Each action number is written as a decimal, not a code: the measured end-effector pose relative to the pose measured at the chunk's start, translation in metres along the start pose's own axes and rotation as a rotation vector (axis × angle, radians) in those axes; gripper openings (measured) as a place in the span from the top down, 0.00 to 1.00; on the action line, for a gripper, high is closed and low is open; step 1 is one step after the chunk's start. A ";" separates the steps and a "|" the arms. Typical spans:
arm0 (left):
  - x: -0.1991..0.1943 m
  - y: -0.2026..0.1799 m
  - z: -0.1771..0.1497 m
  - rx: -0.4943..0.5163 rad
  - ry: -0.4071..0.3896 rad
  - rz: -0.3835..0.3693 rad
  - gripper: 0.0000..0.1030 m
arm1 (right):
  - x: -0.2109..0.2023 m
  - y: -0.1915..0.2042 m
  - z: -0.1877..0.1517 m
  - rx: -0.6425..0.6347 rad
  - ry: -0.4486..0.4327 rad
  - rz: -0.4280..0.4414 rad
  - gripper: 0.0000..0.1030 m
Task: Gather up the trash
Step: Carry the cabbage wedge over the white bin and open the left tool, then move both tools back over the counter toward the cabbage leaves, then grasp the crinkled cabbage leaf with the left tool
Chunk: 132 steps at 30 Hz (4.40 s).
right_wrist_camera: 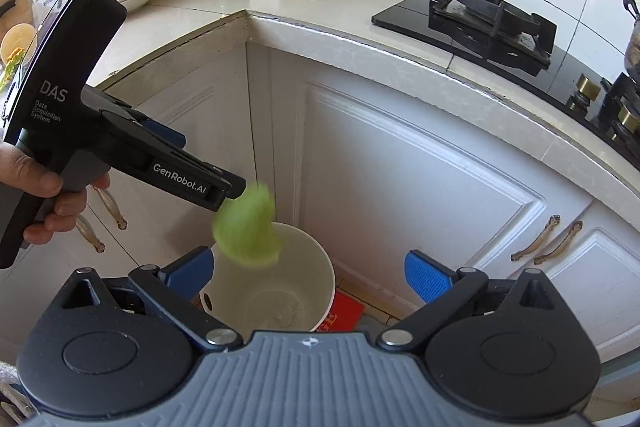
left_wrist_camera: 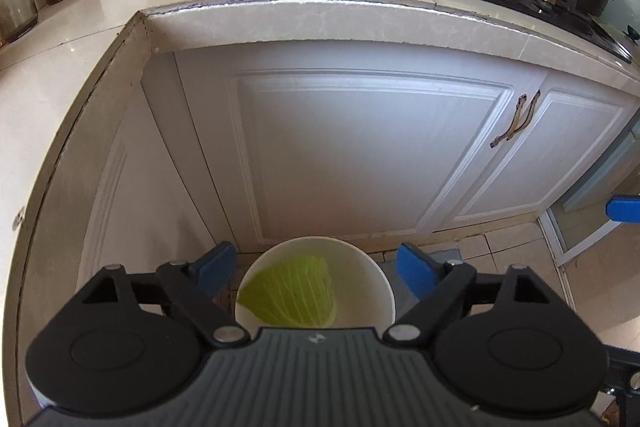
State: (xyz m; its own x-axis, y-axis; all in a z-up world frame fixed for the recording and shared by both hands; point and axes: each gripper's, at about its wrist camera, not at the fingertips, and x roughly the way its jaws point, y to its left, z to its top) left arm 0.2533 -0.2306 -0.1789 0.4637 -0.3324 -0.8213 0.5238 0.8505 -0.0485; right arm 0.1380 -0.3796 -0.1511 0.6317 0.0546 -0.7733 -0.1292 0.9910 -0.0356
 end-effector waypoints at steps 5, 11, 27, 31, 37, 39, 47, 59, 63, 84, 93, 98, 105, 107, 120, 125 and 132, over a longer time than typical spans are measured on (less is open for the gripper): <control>-0.005 0.001 0.000 -0.003 -0.007 0.012 0.12 | 0.000 0.001 0.001 -0.003 -0.003 0.004 0.00; -0.018 0.003 -0.002 -0.008 -0.020 0.018 0.12 | 0.000 0.005 0.004 -0.008 -0.008 0.014 0.00; -0.094 0.014 -0.008 -0.015 -0.113 0.056 0.12 | -0.019 0.026 0.019 -0.027 -0.060 0.003 0.00; -0.114 0.020 -0.012 -0.033 -0.130 0.073 0.12 | -0.027 0.033 0.023 -0.037 -0.075 0.003 0.00; -0.149 0.030 -0.023 -0.059 -0.162 0.093 0.10 | -0.041 0.048 0.031 -0.066 -0.098 0.023 0.00; -0.161 0.035 -0.028 -0.070 -0.176 0.113 0.10 | -0.045 0.055 0.035 -0.082 -0.107 0.032 0.00; -0.205 0.067 -0.061 -0.164 -0.221 0.208 0.10 | -0.054 0.097 0.060 -0.187 -0.155 0.125 0.00; -0.238 0.150 -0.121 -0.407 -0.203 0.456 0.10 | -0.036 0.184 0.094 -0.359 -0.161 0.319 0.00; -0.242 0.173 -0.138 -0.481 -0.186 0.508 0.10 | -0.028 0.205 0.101 -0.403 -0.153 0.367 0.00; -0.245 0.284 -0.139 -0.612 -0.230 0.604 0.13 | 0.005 0.262 0.132 -0.486 -0.120 0.439 0.00; -0.224 0.314 -0.154 -0.714 -0.188 0.542 0.32 | 0.016 0.266 0.138 -0.486 -0.097 0.441 0.00; -0.217 0.322 -0.156 -0.733 -0.191 0.505 0.35 | 0.020 0.270 0.137 -0.491 -0.084 0.454 0.00; -0.216 0.322 -0.155 -0.750 -0.206 0.457 0.54 | 0.021 0.273 0.138 -0.502 -0.079 0.455 0.00; -0.220 0.319 -0.154 -0.742 -0.213 0.456 0.54 | 0.022 0.273 0.138 -0.501 -0.075 0.454 0.00; -0.226 0.318 -0.150 -0.714 -0.232 0.453 0.67 | 0.022 0.276 0.137 -0.502 -0.070 0.458 0.00; -0.234 0.312 -0.150 -0.697 -0.245 0.451 0.75 | 0.022 0.276 0.138 -0.507 -0.073 0.457 0.00; -0.250 0.300 -0.152 -0.679 -0.252 0.456 0.76 | 0.020 0.279 0.141 -0.522 -0.089 0.467 0.00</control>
State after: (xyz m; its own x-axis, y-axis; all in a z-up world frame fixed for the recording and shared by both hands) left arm 0.1857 0.1693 -0.0743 0.7120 0.0892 -0.6965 -0.2570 0.9562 -0.1403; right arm 0.2221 -0.0845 -0.0872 0.4780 0.4922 -0.7275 -0.7382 0.6740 -0.0291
